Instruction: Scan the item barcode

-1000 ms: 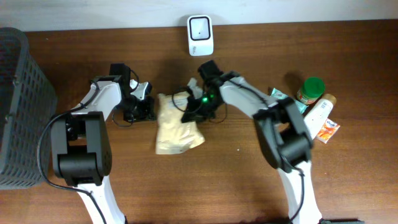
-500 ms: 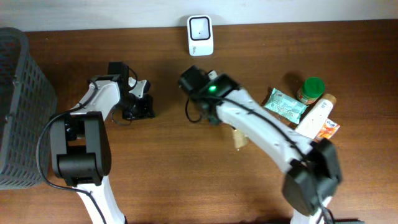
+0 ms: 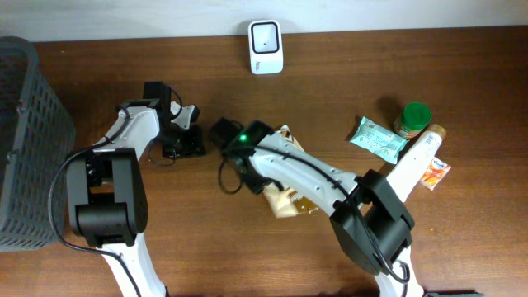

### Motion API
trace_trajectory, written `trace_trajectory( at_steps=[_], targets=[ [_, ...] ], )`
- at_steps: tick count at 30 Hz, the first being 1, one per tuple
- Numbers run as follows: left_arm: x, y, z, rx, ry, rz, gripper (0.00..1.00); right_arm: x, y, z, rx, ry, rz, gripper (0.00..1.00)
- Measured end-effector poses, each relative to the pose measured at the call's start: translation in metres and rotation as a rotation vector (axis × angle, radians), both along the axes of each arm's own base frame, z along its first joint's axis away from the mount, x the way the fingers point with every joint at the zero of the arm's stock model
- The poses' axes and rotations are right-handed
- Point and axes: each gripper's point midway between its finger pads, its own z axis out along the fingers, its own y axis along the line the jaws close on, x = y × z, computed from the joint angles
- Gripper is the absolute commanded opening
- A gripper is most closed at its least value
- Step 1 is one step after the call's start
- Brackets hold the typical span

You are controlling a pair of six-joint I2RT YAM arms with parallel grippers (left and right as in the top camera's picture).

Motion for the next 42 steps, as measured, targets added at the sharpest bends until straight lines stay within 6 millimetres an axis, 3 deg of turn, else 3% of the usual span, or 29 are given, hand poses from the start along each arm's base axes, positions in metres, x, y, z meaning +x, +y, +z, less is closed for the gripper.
trace_trajectory(
  at_steps=[3,5,7,10,11,12,16,20,23,26,35,42],
  targets=[
    [0.0,0.001,0.0,0.004,-0.001,0.0,0.07,-0.012,0.023,0.005,0.099,0.069,0.026,0.58],
    [0.0,0.002,-0.001,0.014,-0.001,0.001,0.06,-0.007,0.033,0.019,0.179,0.092,0.011,0.58],
    [0.0,0.003,-0.001,0.019,-0.001,0.001,0.04,0.003,0.028,0.033,0.243,0.111,-0.03,0.58],
    [0.0,0.003,-0.002,0.022,-0.001,0.001,0.02,0.026,-0.005,0.056,0.321,0.133,-0.139,0.62],
    [0.0,0.003,-0.002,0.023,-0.001,0.0,0.01,0.044,-0.035,0.064,0.358,0.141,-0.219,0.62],
    [0.0,0.003,-0.002,0.023,-0.003,-0.005,0.01,0.052,-0.051,0.066,0.38,0.152,-0.248,0.63],
    [-0.002,-0.009,0.0,-0.002,-0.015,-0.054,0.0,0.066,-0.1,0.058,0.43,0.2,-0.33,0.63],
    [-0.005,-0.05,0.018,-0.182,-0.033,-0.124,0.0,0.067,-0.119,0.035,0.515,0.283,-0.358,0.57],
    [-0.009,-0.079,0.038,-0.35,-0.036,-0.16,0.0,0.062,-0.121,0.012,0.596,0.368,-0.369,0.57],
    [-0.021,-0.096,0.048,-0.423,0.002,-0.188,0.0,0.059,-0.117,0.001,0.627,0.411,-0.364,0.57],
    [-0.06,-0.137,0.029,-0.267,0.072,-0.35,0.0,0.06,-0.11,-0.001,0.667,0.422,-0.342,0.57],
    [-0.062,-0.14,0.015,-0.125,0.041,-0.412,0.0,0.06,-0.11,-0.001,0.668,0.422,-0.342,0.57]
  ],
)
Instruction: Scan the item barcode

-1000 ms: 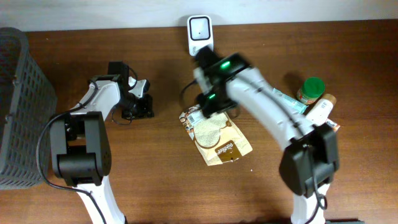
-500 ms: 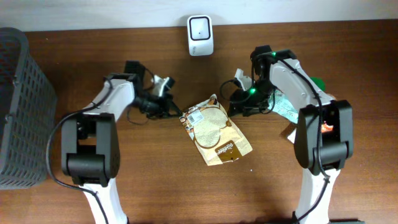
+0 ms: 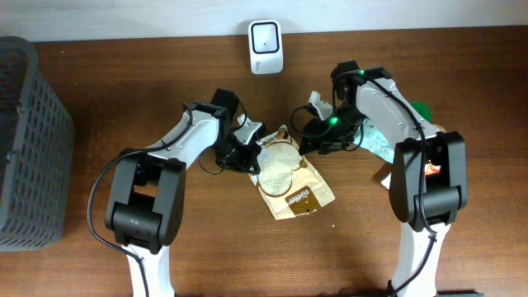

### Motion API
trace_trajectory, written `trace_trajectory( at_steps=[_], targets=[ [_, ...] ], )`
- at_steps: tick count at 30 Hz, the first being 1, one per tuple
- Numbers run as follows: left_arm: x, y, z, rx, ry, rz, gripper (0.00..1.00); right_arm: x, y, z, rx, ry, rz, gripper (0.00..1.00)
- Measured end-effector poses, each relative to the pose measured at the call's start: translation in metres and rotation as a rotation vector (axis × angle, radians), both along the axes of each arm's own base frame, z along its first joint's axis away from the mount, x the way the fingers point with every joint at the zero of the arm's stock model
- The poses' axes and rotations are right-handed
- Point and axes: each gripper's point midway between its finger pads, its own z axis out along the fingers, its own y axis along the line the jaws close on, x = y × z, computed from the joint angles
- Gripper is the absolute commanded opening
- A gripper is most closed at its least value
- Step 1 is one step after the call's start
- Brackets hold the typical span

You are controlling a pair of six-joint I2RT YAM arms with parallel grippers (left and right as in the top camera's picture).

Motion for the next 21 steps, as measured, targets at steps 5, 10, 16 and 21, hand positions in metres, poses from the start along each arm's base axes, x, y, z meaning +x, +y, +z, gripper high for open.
trace_trajectory(
  at_steps=[5,10,16,21],
  targets=[
    [0.027,-0.001,-0.006,0.014,-0.122,0.004,0.0,-0.001,0.003,0.001,0.007,0.001,0.005,0.57],
    [0.031,-0.002,-0.009,0.011,-0.132,0.005,0.0,-0.005,0.013,0.001,0.007,0.0,0.032,0.57],
    [0.049,0.001,-0.01,0.035,-0.208,0.013,0.0,0.006,0.015,-0.002,-0.015,-0.023,-0.018,0.57],
    [0.069,0.009,-0.009,0.059,-0.28,0.038,0.0,0.011,0.004,-0.011,0.006,0.005,-0.06,0.57]
  ],
)
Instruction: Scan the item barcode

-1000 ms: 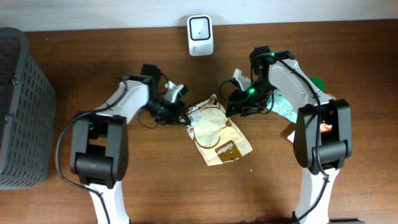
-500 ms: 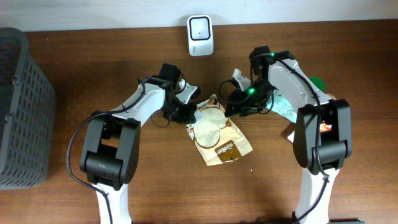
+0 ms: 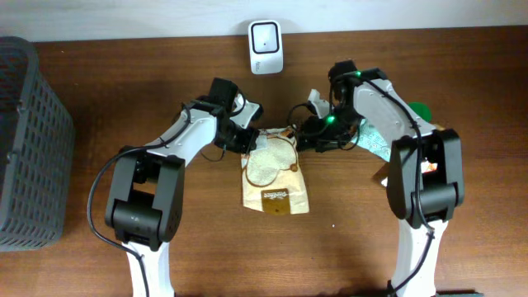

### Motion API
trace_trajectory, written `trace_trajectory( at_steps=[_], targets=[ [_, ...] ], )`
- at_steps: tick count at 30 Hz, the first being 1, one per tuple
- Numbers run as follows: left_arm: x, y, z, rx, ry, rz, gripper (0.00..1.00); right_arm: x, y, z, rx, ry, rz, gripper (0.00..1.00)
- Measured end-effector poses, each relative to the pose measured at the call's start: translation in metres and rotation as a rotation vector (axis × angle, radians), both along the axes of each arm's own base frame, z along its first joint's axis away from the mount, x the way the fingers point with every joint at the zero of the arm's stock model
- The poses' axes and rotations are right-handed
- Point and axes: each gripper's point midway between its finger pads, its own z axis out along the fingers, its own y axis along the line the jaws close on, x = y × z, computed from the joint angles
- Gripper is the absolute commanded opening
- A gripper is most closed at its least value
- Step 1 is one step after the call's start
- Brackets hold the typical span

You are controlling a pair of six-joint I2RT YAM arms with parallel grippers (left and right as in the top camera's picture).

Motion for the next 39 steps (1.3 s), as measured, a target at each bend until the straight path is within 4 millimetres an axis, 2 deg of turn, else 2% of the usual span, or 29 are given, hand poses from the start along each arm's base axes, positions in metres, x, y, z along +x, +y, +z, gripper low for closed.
trace_trajectory(
  at_steps=[3,6,10,14,17,20,24,29,34,39],
  targets=[
    [0.003,0.004,0.0,0.007,-0.003,0.009,0.0,-0.007,-0.001,-0.012,0.052,0.042,0.017,0.57],
    [0.002,0.004,0.0,0.01,0.003,0.008,0.0,-0.025,0.007,-0.023,0.121,0.099,0.039,0.57],
    [0.0,0.005,-0.001,0.019,0.013,0.01,0.0,-0.035,0.024,-0.025,0.269,0.123,0.023,0.55],
    [0.0,0.006,-0.001,0.02,0.017,0.014,0.0,-0.032,0.047,-0.026,0.382,0.116,-0.047,0.42],
    [0.0,0.007,-0.001,0.023,0.02,0.022,0.0,-0.032,0.064,-0.029,0.388,0.153,-0.092,0.4],
    [0.002,0.012,-0.002,0.033,0.021,0.034,0.0,-0.027,0.087,-0.03,0.39,0.147,-0.116,0.32],
    [0.009,0.024,-0.002,0.058,0.012,0.068,0.0,-0.03,0.119,-0.031,0.383,0.136,-0.103,0.37],
    [0.01,0.027,-0.002,0.067,0.012,0.076,0.0,-0.028,0.121,-0.029,0.385,0.147,-0.125,0.38],
    [0.011,0.028,-0.002,0.072,0.008,0.078,0.0,-0.012,0.12,-0.027,0.401,0.11,-0.166,0.34],
    [0.014,0.035,-0.003,0.106,-0.003,0.092,0.0,0.005,0.136,-0.027,0.392,0.065,-0.236,0.33]
  ],
)
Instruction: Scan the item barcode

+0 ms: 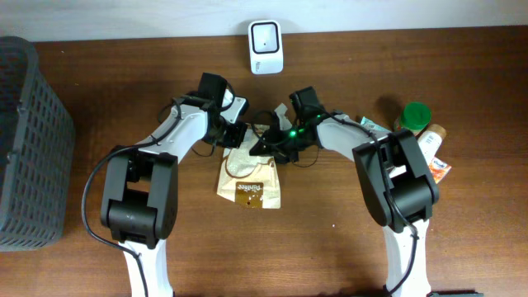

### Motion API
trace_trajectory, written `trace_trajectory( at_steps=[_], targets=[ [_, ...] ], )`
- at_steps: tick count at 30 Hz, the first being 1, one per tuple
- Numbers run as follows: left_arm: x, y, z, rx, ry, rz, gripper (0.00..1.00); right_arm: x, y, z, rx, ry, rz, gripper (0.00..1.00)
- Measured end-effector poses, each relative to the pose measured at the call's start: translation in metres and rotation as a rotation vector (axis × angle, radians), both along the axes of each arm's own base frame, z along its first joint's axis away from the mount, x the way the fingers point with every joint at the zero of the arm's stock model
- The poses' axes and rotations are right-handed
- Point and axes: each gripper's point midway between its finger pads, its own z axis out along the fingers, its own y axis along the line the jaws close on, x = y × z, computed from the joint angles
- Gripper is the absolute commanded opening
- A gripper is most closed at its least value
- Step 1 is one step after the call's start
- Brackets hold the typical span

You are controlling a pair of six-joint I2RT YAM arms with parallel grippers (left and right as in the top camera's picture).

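Observation:
A tan and brown snack pouch (250,179) lies flat on the table in the middle of the overhead view, its brown label end toward the front. My left gripper (233,138) sits at the pouch's top left corner and looks shut on it. At the top right edge my right gripper (269,147) also appears shut on the pouch. The white barcode scanner (266,46) stands at the back edge, behind both grippers. No barcode shows on the pouch's upper face.
A grey slatted basket (25,140) fills the left edge. At the right lie a green-lidded jar (413,115), a teal packet (370,125), a white bottle (430,140) and an orange sachet (438,172). Cables hang by both wrists.
The pouch has shifted left and toward the front, turned slightly. Both grippers moved left with its top edge; the right arm now reaches further across toward the centre.
At first my right arm stretched across the pouch while the left gripper was off to the left. Then the grippers stood at the pouch's two top corners. Afterwards the pouch was squared up below the scanner, and now it lies a little further left.

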Motion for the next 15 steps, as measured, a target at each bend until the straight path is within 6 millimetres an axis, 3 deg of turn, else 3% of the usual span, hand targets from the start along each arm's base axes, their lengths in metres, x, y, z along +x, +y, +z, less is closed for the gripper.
trace_trajectory(
  at_steps=[6,15],
  targets=[
    [0.002,0.007,0.0,0.018,-0.001,0.017,0.0,0.01,0.004,0.004,0.025,-0.031,-0.028,0.4],
    [-0.009,-0.01,0.0,-0.022,0.032,-0.019,0.0,-0.038,-0.041,0.001,-0.025,0.214,0.041,0.46]
  ],
)
